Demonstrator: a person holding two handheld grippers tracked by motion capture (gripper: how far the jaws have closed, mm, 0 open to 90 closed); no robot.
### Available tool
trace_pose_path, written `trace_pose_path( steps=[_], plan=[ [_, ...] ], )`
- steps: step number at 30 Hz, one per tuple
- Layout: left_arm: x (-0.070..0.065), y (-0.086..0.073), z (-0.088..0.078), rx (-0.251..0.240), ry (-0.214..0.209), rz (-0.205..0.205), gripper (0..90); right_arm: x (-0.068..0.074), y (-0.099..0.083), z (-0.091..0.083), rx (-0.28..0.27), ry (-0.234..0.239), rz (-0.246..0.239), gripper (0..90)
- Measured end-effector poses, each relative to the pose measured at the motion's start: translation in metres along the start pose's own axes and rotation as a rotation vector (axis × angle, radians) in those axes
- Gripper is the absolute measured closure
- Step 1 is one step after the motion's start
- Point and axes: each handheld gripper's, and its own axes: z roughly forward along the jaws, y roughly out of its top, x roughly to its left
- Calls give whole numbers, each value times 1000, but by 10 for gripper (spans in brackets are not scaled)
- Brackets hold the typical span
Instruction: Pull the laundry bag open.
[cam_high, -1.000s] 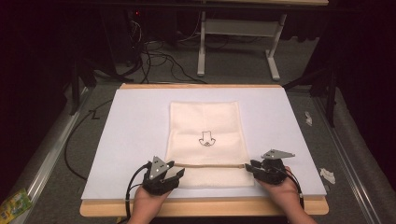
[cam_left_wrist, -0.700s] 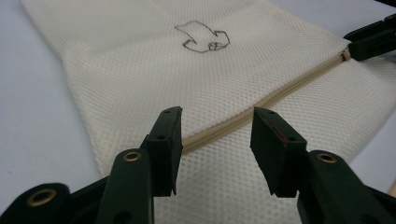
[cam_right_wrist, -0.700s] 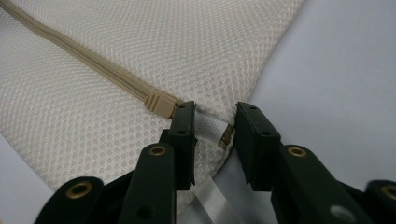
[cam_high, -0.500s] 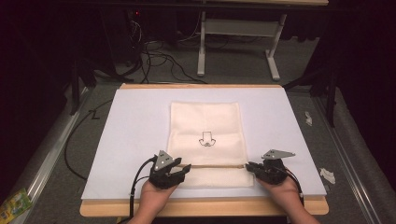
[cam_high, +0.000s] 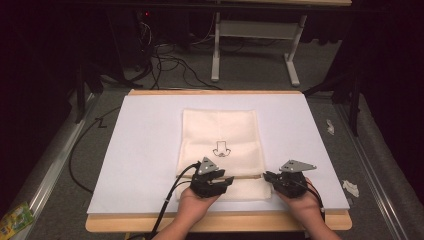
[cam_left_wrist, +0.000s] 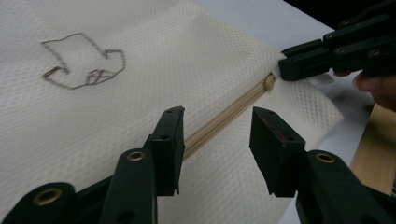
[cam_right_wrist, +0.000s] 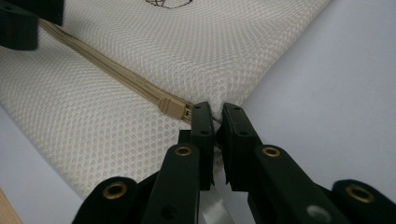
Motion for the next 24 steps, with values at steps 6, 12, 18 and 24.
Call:
trace_pose_path(
  steps=[6, 12, 18, 24],
  plan=[
    [-21, 6, 40, 16, -62, -29, 617, 1, 2, -5, -34, 24, -18, 858],
    [-35, 9, 61, 14, -39, 9, 698, 1, 5, -8, -58, 31, -19, 859],
    [-43, 8, 66, 11, -38, 35, 867, 1, 6, -9, -71, 31, -5, 858],
    [-36, 7, 57, 39, -25, 45, 873, 1, 4, -9, -67, 15, 3, 859]
  ],
)
